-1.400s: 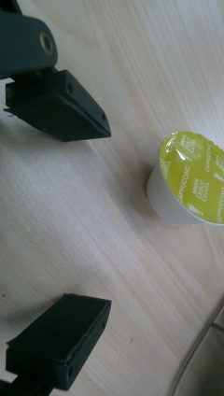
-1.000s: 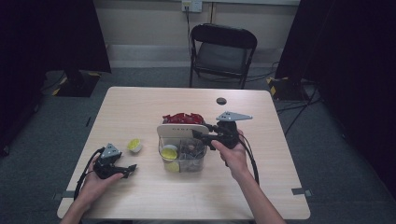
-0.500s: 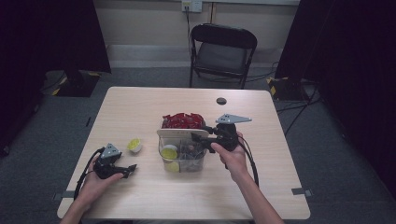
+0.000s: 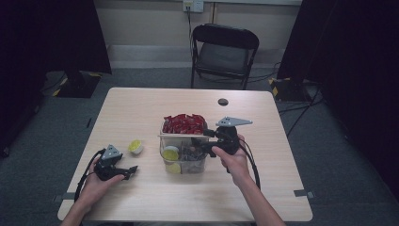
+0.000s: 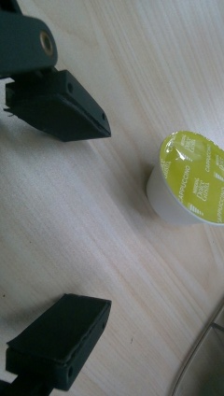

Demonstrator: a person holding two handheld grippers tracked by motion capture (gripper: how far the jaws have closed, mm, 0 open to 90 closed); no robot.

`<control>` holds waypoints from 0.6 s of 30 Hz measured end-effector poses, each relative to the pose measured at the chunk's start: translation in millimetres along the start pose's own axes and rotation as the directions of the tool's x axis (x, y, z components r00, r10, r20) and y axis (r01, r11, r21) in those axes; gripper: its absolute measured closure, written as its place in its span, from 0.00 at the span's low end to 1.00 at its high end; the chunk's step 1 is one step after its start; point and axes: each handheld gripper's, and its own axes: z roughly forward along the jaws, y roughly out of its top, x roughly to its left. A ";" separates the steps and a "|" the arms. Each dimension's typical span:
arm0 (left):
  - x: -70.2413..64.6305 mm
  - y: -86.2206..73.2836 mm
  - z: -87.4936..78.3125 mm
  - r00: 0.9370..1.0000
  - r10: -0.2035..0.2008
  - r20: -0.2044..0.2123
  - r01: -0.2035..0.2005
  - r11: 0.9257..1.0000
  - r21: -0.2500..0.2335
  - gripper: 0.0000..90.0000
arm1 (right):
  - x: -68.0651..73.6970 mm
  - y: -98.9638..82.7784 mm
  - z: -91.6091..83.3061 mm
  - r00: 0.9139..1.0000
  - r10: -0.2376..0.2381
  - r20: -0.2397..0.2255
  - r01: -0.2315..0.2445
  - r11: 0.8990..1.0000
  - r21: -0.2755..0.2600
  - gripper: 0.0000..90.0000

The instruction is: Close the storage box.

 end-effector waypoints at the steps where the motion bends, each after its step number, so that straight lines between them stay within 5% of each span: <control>1: 0.1 0.0 0.0 1.000 0.001 0.000 -0.001 1.000 -0.001 0.16 | 0.0 -0.2 0.3 1.000 0.004 0.000 -0.004 1.000 0.002 0.34; 6: -0.3 0.0 0.3 1.000 -0.005 0.002 0.005 1.000 -0.003 0.16 | -0.6 -1.9 1.9 0.999 0.011 0.042 -0.011 1.000 0.009 0.17; 18: -0.2 0.1 0.6 1.000 -0.006 0.004 0.006 1.000 -0.005 0.16 | 2.6 -7.3 -2.3 1.000 -0.001 0.028 0.001 1.000 0.021 0.23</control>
